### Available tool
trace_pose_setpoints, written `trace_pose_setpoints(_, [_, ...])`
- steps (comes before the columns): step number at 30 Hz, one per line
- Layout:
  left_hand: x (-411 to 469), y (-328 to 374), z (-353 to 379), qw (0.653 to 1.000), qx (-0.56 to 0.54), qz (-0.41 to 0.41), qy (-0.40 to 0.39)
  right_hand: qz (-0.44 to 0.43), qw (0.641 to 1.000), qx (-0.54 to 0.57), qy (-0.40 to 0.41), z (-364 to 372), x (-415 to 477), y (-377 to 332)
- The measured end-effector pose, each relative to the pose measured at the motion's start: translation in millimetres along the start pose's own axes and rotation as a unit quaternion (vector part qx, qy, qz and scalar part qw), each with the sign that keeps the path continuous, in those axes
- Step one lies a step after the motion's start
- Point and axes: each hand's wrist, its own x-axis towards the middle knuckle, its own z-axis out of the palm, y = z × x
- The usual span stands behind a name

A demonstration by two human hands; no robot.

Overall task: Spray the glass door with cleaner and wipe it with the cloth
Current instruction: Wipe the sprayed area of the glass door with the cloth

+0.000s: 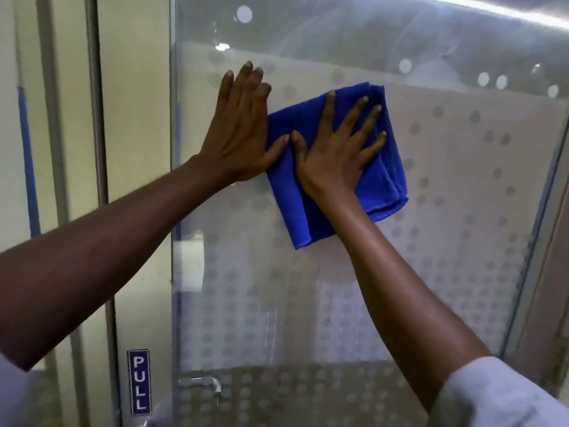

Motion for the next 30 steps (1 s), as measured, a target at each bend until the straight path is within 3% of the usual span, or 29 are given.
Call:
trace_pose_setpoints(7, [-36, -5, 10, 0.998, 0.023, 0.058, 0.000, -0.037, 0.999, -0.028, -0.002, 6, -18, 5])
trace_pose_setpoints(13, [-42, -3, 5, 0.998, -0.052, 0.025, 0.002, -0.088, 0.996, -0.022, -0.022, 17, -56, 11])
trace_pose_setpoints(19, [-52, 6, 6, 0.998, -0.056, 0.004, -0.001, -0.173, 0.984, 0.006, -0.047, 42, -133, 23])
trace_pose_setpoints(24, [-78, 15, 8, 0.999, 0.007, 0.018, -0.048, -0.210, 0.975, 0.009, -0.065, 73, -212, 54])
trace_pose_setpoints(30, [-119, 28, 10, 0.985, 0.123, 0.027, -0.121, -0.196, 0.979, 0.001, -0.056, 86, -252, 92])
